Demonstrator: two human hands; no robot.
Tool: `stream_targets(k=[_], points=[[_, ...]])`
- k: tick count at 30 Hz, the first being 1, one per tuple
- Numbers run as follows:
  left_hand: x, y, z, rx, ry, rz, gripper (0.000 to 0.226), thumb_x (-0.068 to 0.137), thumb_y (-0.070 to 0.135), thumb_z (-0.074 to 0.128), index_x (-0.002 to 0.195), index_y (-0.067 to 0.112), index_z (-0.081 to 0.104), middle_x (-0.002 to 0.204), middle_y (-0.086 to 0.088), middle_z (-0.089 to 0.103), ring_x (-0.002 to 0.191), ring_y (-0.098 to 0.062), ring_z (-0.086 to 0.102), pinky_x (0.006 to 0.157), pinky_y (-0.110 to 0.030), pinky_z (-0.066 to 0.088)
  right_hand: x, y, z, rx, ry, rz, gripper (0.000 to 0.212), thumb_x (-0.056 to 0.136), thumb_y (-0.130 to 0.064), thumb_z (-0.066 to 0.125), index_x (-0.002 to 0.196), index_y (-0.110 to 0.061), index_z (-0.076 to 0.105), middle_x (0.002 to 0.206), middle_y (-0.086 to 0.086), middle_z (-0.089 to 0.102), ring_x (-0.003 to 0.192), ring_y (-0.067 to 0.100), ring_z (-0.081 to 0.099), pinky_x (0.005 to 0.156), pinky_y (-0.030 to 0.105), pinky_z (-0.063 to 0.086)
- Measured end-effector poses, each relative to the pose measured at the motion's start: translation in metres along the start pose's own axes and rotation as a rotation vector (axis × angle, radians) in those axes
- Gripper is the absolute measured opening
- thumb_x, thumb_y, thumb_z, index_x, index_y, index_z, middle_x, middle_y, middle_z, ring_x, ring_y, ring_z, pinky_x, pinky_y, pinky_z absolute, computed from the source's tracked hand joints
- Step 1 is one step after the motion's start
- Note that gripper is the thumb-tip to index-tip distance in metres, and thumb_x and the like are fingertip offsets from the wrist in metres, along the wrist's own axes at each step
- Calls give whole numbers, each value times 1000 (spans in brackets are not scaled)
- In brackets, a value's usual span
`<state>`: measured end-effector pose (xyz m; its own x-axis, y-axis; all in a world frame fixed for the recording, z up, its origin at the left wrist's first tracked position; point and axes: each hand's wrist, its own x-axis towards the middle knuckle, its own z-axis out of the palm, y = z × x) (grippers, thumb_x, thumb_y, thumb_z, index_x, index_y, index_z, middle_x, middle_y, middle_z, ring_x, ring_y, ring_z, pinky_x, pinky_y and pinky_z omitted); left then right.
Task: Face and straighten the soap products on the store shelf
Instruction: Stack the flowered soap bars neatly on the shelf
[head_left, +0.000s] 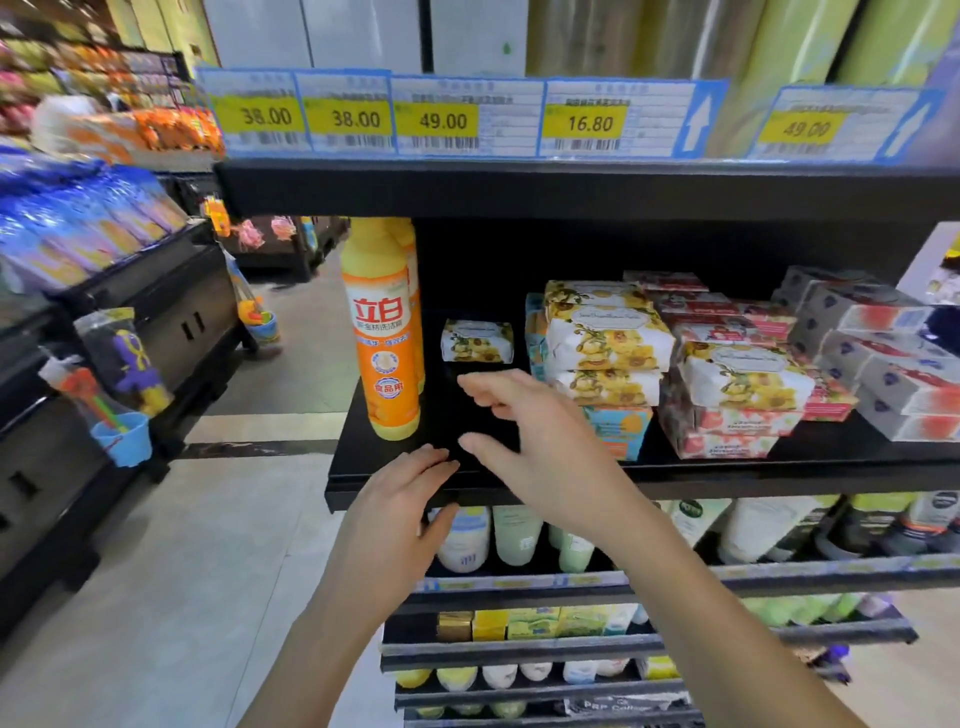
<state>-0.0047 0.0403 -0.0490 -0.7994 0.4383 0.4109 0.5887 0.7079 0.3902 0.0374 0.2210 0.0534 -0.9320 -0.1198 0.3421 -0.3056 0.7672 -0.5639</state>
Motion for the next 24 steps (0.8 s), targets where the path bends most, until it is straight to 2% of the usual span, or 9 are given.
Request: stream_targets(k=[2, 4, 9, 12, 14, 18, 21, 24], points=[[-5, -10, -5, 0, 19, -8, 49, 84, 15, 83, 131, 18, 69, 137, 1, 64, 128, -21, 59, 107, -35, 43, 21, 2, 19, 4, 15, 73, 61, 98, -22, 67, 154, -19, 42, 151, -2, 48, 137, 11, 46, 115, 29, 39], [-9, -18, -11, 5, 32, -23, 50, 82, 13, 84, 129, 18, 70, 136, 1, 65, 126, -22, 61, 105, -35, 43, 44, 7, 34, -11, 44, 137, 65, 98, -19, 68, 155, -13, 38, 154, 5, 45, 142, 20, 43, 115, 29, 35], [-15, -36, -22, 32, 55, -61, 47, 82, 17, 85, 128, 20, 71, 134, 3, 67, 122, -20, 64, 101, -30, 42, 96, 20, 56, -36, 118, 316, 66, 97, -16, 67, 155, -9, 36, 155, 13, 42, 144, 29, 39, 115, 34, 33], [-14, -43, -25, 4, 44, -80, 46, 84, 23, 83, 128, 23, 71, 135, 5, 66, 123, -18, 63, 102, -27, 40, 119, 31, 59, -23, 127, 370, 56, 97, -9, 67, 148, -5, 46, 146, 17, 53, 136, 32, 49, 108, 32, 39], [-13, -45, -26, -28, 29, -96, 44, 88, 27, 79, 131, 26, 69, 137, 9, 64, 126, -12, 58, 104, -19, 33, 132, 41, 62, -34, 110, 392, 52, 96, -7, 67, 145, -6, 50, 143, 15, 55, 132, 31, 52, 102, 28, 40], [-13, -44, -25, -83, 7, -132, 43, 93, 31, 74, 134, 30, 66, 142, 13, 60, 130, -5, 52, 103, -4, 16, 156, 61, 71, -130, 89, 397, 67, 91, -10, 74, 151, -9, 43, 156, 12, 38, 142, 31, 41, 116, 37, 36], [-13, -47, -22, -104, 1, -151, 44, 95, 34, 70, 138, 34, 62, 146, 16, 55, 136, -6, 48, 106, -6, 14, 173, 71, 72, -212, 57, 404, 75, 89, -13, 77, 154, -7, 39, 159, 14, 34, 150, 32, 31, 123, 44, 27], [-12, -48, -20, -104, -9, -155, 45, 97, 37, 65, 142, 37, 58, 151, 18, 49, 141, -4, 42, 110, -10, 16, 179, 78, 71, -269, -1, 438, 81, 91, -19, 75, 158, -10, 30, 163, 12, 29, 153, 31, 23, 125, 43, 20]])
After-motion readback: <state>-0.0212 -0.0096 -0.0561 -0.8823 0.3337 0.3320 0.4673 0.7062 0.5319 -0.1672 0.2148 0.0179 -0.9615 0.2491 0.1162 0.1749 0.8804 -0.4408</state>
